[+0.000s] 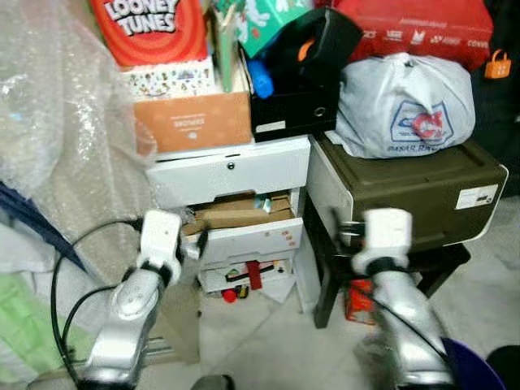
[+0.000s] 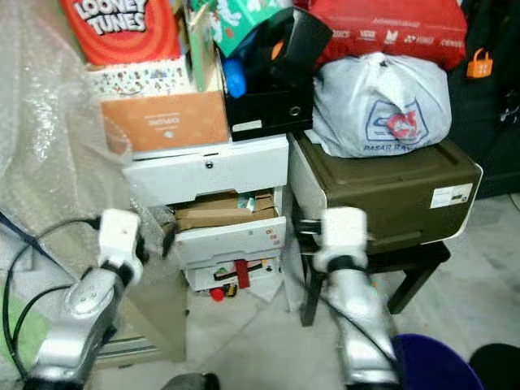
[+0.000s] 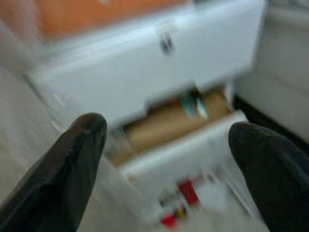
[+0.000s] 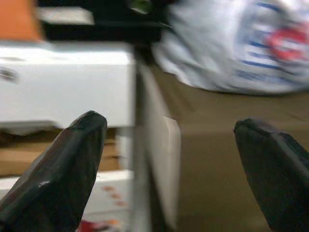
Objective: Clean up the room
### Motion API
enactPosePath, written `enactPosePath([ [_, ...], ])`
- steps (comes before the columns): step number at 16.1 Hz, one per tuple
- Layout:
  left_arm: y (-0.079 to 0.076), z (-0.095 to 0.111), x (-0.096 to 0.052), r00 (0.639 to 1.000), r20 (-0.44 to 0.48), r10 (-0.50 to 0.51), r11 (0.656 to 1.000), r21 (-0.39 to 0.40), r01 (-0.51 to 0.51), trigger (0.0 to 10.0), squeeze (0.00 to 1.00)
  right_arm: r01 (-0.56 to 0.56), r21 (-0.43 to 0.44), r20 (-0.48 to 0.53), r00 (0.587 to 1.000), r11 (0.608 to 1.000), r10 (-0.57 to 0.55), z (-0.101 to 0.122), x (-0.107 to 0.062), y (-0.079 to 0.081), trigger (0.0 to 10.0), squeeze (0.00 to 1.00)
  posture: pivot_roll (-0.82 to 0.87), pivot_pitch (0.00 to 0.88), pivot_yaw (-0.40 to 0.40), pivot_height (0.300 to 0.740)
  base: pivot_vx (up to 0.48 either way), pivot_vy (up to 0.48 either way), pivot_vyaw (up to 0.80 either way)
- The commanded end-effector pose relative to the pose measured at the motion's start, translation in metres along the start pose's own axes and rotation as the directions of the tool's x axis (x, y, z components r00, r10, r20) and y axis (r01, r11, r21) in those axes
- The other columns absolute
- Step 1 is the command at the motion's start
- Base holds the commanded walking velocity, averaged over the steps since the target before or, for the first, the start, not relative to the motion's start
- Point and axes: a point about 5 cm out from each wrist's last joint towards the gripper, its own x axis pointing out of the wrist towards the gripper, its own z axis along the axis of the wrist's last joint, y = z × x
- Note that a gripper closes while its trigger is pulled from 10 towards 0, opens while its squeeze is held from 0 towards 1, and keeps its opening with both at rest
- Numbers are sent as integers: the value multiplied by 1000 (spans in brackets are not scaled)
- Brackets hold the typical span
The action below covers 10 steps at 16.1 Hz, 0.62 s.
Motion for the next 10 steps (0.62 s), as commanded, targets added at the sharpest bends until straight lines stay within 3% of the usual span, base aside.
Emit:
enactPosePath([
  [1,0,-2,0,999,-19,-40,999,-8,39,10000,0,21,-5,-20,1000,1000,-21,-3,0,-3,10000,0,-44,0,44,740,0,0,0],
  [4,-10,-10,-15,952,-87,-293,955,20,295,10000,0,104,1,-82,991,995,-103,-14,1,-25,10000,0,-43,0,45,740,0,0,0],
  [10,-11,-14,-23,911,-136,-389,920,4,393,10000,0,84,2,-91,992,996,-84,-15,5,-20,10000,0,-35,0,41,740,0,0,0],
])
